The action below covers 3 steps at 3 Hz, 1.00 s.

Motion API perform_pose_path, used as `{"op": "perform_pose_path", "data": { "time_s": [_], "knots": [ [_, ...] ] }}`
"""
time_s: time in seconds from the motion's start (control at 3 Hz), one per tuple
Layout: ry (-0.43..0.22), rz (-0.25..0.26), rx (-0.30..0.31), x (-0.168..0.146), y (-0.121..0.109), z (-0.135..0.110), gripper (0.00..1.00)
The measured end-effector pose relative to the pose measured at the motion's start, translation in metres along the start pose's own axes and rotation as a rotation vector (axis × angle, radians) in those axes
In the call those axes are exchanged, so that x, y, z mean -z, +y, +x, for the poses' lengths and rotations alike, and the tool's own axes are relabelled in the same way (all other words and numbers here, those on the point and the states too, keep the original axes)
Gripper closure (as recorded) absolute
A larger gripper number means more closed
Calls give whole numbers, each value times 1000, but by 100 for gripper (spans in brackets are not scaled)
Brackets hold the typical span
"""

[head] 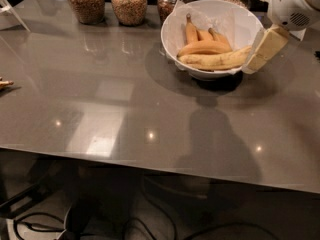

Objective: Pick banana from white bowl

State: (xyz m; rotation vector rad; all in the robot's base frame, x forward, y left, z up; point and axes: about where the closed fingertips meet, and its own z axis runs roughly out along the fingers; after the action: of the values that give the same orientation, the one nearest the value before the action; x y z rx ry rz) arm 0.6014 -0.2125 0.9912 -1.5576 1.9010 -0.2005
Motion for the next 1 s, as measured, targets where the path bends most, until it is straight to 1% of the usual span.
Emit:
{"op": "perform_pose_path", "data": {
  "time_s": [0.33, 0.67, 1.0],
  "knots": [
    [7, 51, 4, -6, -17, 7, 0],
    [9, 103, 4, -25, -46, 11, 16],
    [31, 105, -14, -51, -59, 23, 39]
  ]
}}
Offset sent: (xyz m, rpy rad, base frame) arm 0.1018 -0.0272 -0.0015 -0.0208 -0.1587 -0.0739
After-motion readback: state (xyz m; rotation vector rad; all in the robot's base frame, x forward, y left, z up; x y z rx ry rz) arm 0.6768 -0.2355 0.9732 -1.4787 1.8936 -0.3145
